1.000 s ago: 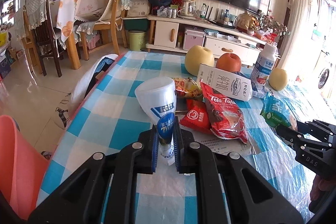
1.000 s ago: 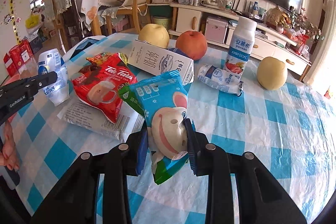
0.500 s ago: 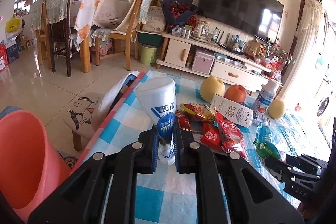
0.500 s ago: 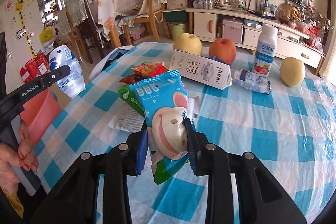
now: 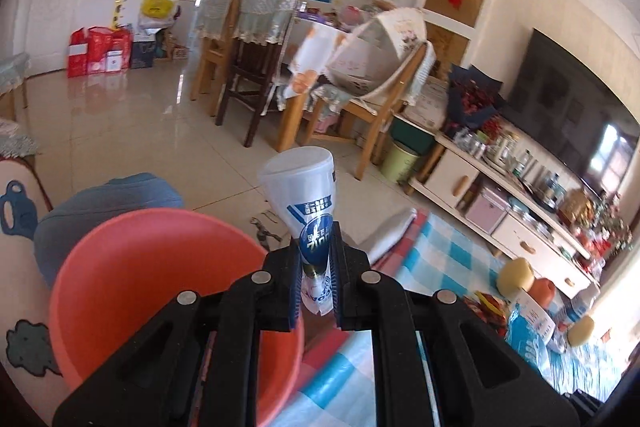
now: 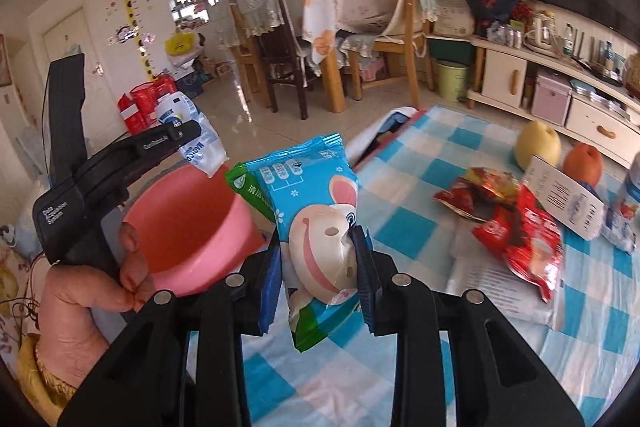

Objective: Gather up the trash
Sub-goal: 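Drop the white cup and cow packet into the pink bucket with the left and right tools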

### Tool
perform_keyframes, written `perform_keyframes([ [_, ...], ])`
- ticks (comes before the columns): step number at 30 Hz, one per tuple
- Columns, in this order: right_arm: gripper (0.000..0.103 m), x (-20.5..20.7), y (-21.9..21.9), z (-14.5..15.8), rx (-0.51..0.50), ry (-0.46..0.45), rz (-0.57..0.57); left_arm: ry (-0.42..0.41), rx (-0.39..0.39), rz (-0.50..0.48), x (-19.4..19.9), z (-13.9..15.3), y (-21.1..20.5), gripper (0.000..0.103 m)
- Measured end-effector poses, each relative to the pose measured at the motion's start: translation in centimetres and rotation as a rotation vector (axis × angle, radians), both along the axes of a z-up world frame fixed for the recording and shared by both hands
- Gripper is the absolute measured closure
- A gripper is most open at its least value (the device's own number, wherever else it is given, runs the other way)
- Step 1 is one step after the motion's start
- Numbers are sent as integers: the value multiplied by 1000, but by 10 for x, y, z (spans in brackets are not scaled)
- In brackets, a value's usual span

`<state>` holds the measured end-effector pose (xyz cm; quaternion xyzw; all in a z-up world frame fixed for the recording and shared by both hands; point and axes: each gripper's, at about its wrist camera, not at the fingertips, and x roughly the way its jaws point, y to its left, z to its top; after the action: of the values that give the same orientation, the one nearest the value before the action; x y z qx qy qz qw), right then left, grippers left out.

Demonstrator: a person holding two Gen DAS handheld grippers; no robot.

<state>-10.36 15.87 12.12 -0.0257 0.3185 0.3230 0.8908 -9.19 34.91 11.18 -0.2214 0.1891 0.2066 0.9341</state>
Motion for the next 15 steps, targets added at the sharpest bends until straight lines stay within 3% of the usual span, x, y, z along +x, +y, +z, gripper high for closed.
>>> perform_keyframes([
  [8, 69, 4, 95, -1, -9, 27, 146, 50, -133, 243, -23, -15, 70, 89],
  [15, 67, 10, 145, -18, -58, 51, 225, 97, -204, 346, -32, -28, 107, 88],
])
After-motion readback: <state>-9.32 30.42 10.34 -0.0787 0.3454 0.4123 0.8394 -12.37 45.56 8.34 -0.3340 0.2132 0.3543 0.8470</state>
